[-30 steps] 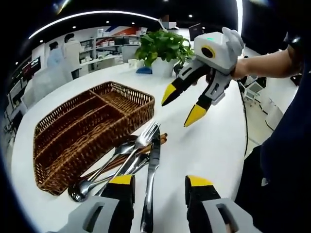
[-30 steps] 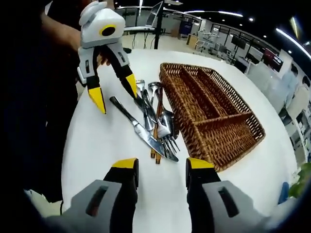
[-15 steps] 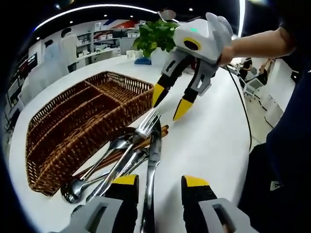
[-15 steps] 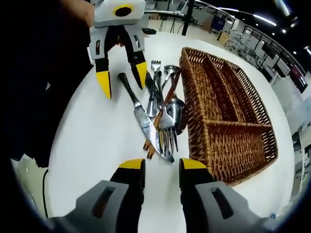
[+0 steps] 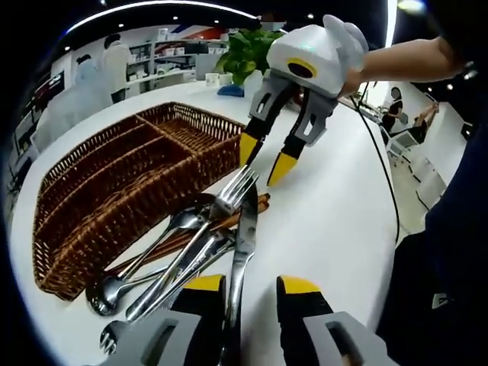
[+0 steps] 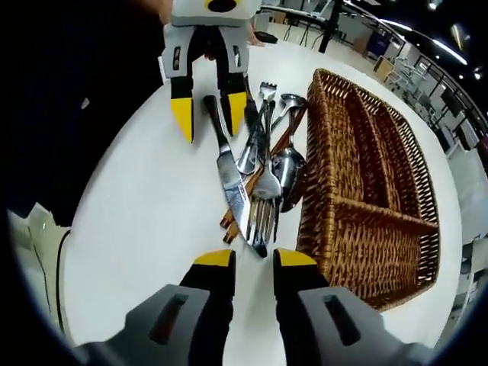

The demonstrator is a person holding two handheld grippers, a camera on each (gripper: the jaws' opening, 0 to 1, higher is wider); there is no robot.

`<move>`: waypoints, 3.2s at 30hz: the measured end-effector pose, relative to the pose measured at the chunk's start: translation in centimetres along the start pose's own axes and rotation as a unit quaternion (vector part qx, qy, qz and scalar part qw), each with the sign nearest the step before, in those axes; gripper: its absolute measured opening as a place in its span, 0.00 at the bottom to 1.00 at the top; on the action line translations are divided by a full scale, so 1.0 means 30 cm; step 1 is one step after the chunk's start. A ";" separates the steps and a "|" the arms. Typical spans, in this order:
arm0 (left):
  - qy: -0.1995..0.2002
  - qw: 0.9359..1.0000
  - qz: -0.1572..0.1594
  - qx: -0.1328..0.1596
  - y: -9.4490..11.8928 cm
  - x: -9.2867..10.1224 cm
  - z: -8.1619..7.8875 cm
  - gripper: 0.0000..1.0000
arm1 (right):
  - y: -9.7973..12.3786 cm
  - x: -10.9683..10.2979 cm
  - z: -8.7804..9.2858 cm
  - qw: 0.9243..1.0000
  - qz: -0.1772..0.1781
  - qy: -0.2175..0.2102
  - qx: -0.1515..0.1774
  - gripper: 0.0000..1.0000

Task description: Arrange the knives, forks, and spoons in their matching storage slots by inserting each utensil handle-first until every utensil is classified and aligned in the correct compartment

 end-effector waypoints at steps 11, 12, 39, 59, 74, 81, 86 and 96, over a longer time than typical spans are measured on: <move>0.009 1.000 -0.004 -0.022 -0.022 -0.010 0.016 0.23 | -0.036 0.002 -0.001 0.999 -0.037 0.009 -0.003 0.18; 0.005 1.000 -0.001 -0.017 -0.021 -0.011 0.013 0.23 | -0.040 0.000 0.001 0.999 -0.040 0.009 -0.004 0.18; -0.022 0.999 0.012 -0.026 -0.050 0.005 -0.008 0.20 | 0.001 -0.067 0.016 0.996 -0.063 0.067 0.005 0.06; -0.075 0.996 0.030 -0.037 -0.065 0.023 -0.018 0.16 | 0.088 -0.088 -0.063 0.993 -0.030 0.116 0.014 0.05; -0.123 0.991 0.038 -0.034 -0.067 0.052 -0.007 0.08 | 0.088 -0.101 -0.069 0.990 -0.037 0.133 0.010 0.06; -0.132 0.989 0.036 -0.050 -0.052 0.050 -0.001 0.07 | 0.094 -0.103 -0.089 0.991 -0.035 0.128 0.019 0.06; -0.126 0.990 0.033 -0.062 -0.026 0.043 0.007 0.07 | 0.099 -0.105 -0.117 0.991 -0.023 0.126 0.032 0.06; -0.126 0.989 0.037 -0.074 0.035 0.040 0.011 0.06 | 0.110 -0.116 -0.164 0.992 -0.001 0.112 0.053 0.07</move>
Point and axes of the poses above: the point that each gripper's makers call its tool centre point, and the gripper's own axes: y roughly backward along the fingers, x roughly to its right, z roughly out of its underside, the point moved 5 cm from there along y, roughly backward along the fingers, and after that the axes turned 4 degrees about z, right-handed, at the moved point
